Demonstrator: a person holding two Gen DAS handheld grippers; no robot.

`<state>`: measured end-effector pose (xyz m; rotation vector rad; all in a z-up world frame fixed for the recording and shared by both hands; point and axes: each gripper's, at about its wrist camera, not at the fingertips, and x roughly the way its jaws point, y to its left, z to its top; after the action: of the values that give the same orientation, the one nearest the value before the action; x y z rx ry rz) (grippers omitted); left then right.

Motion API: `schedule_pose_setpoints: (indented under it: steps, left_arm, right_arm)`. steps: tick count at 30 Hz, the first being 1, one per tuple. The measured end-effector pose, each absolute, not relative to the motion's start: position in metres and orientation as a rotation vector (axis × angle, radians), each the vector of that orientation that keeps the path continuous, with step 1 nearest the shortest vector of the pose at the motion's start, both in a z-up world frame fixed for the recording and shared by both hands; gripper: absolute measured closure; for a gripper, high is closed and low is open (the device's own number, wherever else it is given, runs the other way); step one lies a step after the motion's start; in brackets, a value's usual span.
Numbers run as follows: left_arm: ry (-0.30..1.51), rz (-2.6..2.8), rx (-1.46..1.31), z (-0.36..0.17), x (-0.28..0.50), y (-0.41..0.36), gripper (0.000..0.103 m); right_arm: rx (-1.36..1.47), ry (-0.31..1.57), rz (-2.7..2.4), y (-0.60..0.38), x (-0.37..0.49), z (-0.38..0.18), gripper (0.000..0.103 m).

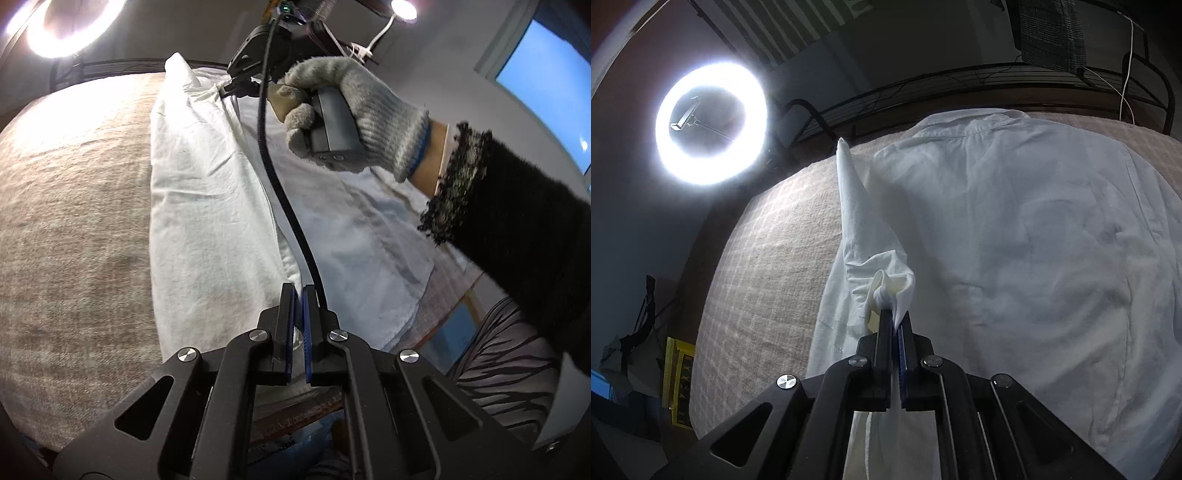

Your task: Fold small clothes

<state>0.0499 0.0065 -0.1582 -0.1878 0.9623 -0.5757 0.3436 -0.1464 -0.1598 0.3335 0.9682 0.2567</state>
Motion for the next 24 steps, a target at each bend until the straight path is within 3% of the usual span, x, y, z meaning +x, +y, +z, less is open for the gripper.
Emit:
schedule_pose_setpoints:
  steps: [11,13,14,16,24]
  left_arm:
    - [1.009,-0.580,-0.145,-0.163,0.045,0.007,0.101]
    - [1.014,-0.588,-0.126,-0.162,0.038,0.009,0.101]
    - [1.020,-0.594,-0.119,-0.160,0.032,0.013,0.101]
    - [1.018,-0.598,-0.105,-0.158,0.020,0.015,0.101]
    - [0.950,-0.558,-0.063,-0.136,-0.008,0.043,0.101]
  right_arm:
    - [0.296,1.044,0.164,-0.161,0.345,-0.195,0.101]
    - [0.292,1.049,0.180,-0.159,0.343,-0.193,0.094]
    - [0.290,1.049,0.194,-0.159,0.342,-0.191,0.077]
    - [0.262,1.031,0.181,-0.161,0.337,-0.182,0.060]
    - [0.262,0.927,0.214,-0.187,0.296,-0.138,0.061]
